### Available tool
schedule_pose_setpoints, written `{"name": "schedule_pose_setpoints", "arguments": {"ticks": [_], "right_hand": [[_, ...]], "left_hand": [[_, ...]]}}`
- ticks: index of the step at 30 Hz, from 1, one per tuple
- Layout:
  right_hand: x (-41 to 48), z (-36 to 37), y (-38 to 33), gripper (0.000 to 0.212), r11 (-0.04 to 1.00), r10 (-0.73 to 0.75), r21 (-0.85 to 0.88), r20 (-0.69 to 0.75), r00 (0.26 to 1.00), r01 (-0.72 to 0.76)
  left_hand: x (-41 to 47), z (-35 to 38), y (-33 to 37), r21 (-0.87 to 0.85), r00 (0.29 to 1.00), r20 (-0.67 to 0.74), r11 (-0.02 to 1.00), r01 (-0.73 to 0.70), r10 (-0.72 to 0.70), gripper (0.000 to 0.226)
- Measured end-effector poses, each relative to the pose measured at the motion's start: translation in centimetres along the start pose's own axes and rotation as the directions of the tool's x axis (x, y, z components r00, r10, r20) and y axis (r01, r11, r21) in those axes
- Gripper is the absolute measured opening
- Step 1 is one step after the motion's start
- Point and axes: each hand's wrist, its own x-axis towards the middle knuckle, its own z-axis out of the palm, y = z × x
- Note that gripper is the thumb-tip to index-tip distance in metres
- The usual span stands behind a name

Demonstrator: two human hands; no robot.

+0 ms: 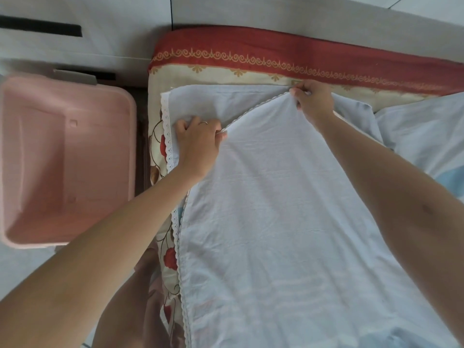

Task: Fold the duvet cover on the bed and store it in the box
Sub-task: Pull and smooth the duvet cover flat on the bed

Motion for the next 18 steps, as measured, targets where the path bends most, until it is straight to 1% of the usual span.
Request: {"name": "schedule_pose_setpoints", "arguments": {"ticks": [4, 8, 12, 13, 16, 18], "right_hand": [[0.3, 0.6, -0.6, 0.014, 1.000, -0.006, 0.001, -0.054, 0.999, 0.006], [0.4, 1.7, -0.3, 0.010, 0.999, 0.009, 0.043, -0.049, 0.999, -0.007], [0.0, 2.2, -0.1, 0.006, 0.994, 0.027, 0.106, -0.085, 0.996, -0.018], [-0.2, 2.2, -0.2, 0.009, 0.992, 0.024, 0.128, -0.068, 0.997, -0.015], [-0.8, 2.4, -1.4, 0.020, 0.978, -0.020, 0.210, 0.053, 0.998, 0.008], [-1.6, 2.8, -2.5, 0.022, 0.980, -0.068, 0.195, 0.132, 0.989, 0.041]], "left_hand": [[0.5, -0.1, -0.9, 0.034, 1.000, -0.026, 0.999, 0.001, 0.000, 0.023], [0.4, 0.3, -0.6, 0.018, 0.999, -0.043, 1.000, 0.013, -0.012, 0.023], [-0.9, 0.0, -0.3, 0.113, 1.000, 0.004, 0.993, -0.025, 0.024, 0.028], [-1.4, -0.3, -0.4, 0.121, 0.999, 0.027, 0.992, -0.033, 0.030, 0.030], [-3.2, -1.0, -1.6, 0.095, 0.997, 0.064, 0.994, -0.052, 0.046, 0.034], [-4.3, -1.5, -2.7, 0.058, 0.996, 0.070, 0.997, -0.058, 0.054, 0.037]]}}
